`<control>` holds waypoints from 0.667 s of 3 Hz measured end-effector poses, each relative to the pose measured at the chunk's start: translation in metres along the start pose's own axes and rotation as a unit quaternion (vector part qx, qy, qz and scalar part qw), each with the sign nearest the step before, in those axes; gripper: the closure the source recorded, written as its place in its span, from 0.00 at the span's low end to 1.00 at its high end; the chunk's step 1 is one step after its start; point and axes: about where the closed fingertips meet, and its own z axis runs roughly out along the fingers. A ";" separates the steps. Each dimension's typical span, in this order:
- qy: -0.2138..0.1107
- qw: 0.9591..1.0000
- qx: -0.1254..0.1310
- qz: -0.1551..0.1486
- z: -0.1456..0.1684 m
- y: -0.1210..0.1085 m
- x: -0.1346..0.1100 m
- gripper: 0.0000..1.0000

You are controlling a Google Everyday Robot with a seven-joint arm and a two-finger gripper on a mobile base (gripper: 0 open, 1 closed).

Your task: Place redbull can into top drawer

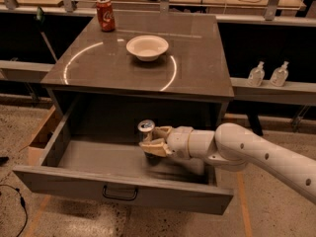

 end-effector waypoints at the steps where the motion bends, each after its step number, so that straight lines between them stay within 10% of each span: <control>1: 0.003 1.000 -0.004 -0.002 0.003 0.001 0.002 0.07; 2: 0.005 1.000 -0.004 -0.005 0.002 0.000 0.001 0.00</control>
Offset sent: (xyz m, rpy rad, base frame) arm 0.0036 -0.0033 0.0029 -0.0276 -0.0124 0.0034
